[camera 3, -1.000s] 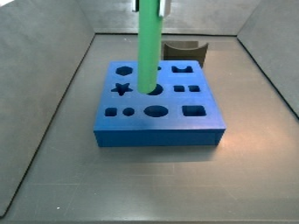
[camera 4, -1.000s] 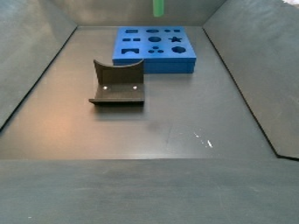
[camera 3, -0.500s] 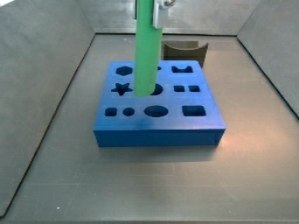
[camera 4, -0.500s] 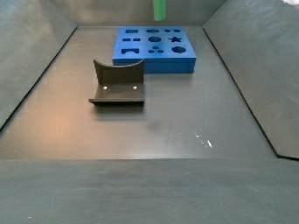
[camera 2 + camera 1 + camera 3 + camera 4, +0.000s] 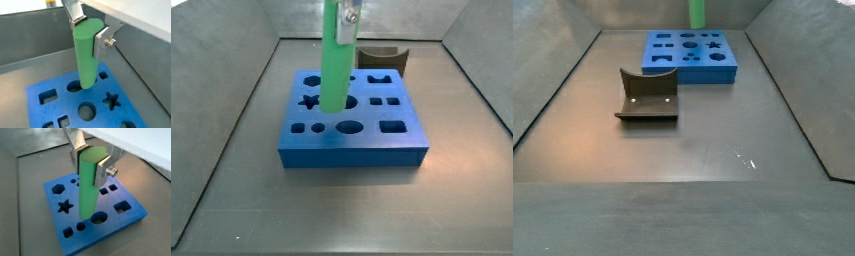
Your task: Insert the oval object.
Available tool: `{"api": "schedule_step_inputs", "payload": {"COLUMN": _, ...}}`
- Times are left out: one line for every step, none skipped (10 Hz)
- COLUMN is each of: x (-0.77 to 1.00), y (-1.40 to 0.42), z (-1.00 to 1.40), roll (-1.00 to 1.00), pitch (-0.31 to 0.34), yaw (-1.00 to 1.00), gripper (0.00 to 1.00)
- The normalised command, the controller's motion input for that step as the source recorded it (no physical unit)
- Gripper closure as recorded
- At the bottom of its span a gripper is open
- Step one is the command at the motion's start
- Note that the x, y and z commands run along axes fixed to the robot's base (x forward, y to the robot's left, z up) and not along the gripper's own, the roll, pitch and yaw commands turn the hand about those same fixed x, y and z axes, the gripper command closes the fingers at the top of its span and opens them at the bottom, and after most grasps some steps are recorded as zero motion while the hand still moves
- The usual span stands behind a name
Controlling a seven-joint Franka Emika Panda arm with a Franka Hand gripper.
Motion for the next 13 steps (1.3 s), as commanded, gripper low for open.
{"api": "schedule_step_inputs", "payload": {"x": 0.04, "y": 0.0, "z": -0.29, "roll": 0.11, "pitch": -0.063, "yaw": -1.0, "gripper": 1.0}}
{"api": "schedule_step_inputs", "payload": {"x": 0.13, "y": 0.0, "z": -0.19, "roll": 0.04, "pitch": -0.114, "yaw": -0.96, "gripper": 1.0}}
{"api": "schedule_step_inputs", "payload": {"x": 0.3, "y": 0.0, "z": -0.1, "roll": 0.0, "pitch": -0.143, "yaw": -0.77, "gripper": 1.0}}
{"api": "schedule_step_inputs", "payload": {"x": 0.48, "y": -0.14, "z": 0.0, "roll": -0.01, "pitch": -0.11, "yaw": -0.56, "gripper": 1.0}}
{"api": "schedule_step_inputs", "payload": {"x": 0.54, "y": -0.25, "z": 0.0, "roll": -0.07, "pitch": -0.029, "yaw": -0.47, "gripper": 1.0}}
{"api": "schedule_step_inputs", "payload": {"x": 0.45, "y": -0.3, "z": -0.08, "roll": -0.1, "pitch": 0.0, "yaw": -0.52, "gripper": 1.0}}
{"api": "schedule_step_inputs", "payload": {"x": 0.04, "y": 0.0, "z": -0.2, "roll": -0.06, "pitch": -0.026, "yaw": -0.21, "gripper": 1.0}}
{"api": "schedule_step_inputs", "payload": {"x": -0.01, "y": 0.15, "z": -0.24, "roll": 0.0, "pitch": -0.011, "yaw": -0.14, "gripper": 1.0}}
{"api": "schedule_step_inputs", "payload": {"x": -0.07, "y": 0.18, "z": -0.23, "roll": 0.0, "pitch": -0.026, "yaw": -0.18, "gripper": 1.0}}
{"api": "schedule_step_inputs", "payload": {"x": -0.07, "y": 0.05, "z": -0.24, "roll": -0.03, "pitch": -0.039, "yaw": -0.15, "gripper": 1.0}}
{"api": "schedule_step_inputs", "payload": {"x": 0.0, "y": 0.0, "z": -0.21, "roll": -0.08, "pitch": -0.019, "yaw": -0.05, "gripper": 1.0}}
{"api": "schedule_step_inputs", "payload": {"x": 0.0, "y": 0.0, "z": -0.12, "roll": -0.08, "pitch": 0.0, "yaw": -0.06, "gripper": 1.0}}
{"api": "schedule_step_inputs", "payload": {"x": 0.06, "y": -0.07, "z": 0.0, "roll": -0.13, "pitch": 0.0, "yaw": -0.05, "gripper": 1.0}}
